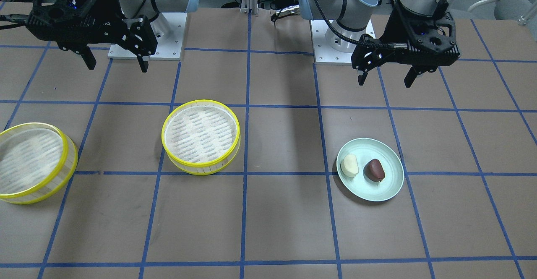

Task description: Stack buns with steamer

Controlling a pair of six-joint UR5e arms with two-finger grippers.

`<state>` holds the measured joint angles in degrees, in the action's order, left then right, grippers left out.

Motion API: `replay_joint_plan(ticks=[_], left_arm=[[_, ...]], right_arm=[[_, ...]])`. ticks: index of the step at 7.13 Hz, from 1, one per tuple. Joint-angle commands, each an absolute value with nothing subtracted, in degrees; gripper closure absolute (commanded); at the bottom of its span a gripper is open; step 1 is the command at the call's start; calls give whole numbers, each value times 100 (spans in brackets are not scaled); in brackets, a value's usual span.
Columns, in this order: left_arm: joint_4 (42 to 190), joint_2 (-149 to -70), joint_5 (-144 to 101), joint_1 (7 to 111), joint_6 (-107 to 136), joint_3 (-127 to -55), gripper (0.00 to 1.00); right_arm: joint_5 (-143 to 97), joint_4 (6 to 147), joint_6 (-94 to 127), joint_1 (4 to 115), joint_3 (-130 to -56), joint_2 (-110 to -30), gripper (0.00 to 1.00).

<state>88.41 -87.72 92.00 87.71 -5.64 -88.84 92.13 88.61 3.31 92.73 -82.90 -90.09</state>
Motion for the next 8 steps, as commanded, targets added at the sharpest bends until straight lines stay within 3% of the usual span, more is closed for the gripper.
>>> replay_joint_plan(ticks=[1,5,8], left_arm=[[8842,-8780,9211,8771,-580,-8894,0],[8798,-8833,9194,8736,-615,-9139,0],[8203,-9069,9167,8675,-571,-9710,0]], right_arm=[[9202,9149,308,9272,-8375,-9009,0],[9325,9123,-653,8836,-8533,-8947,0],[9273,9332,-3164,6590,-9087,-8651,0]])
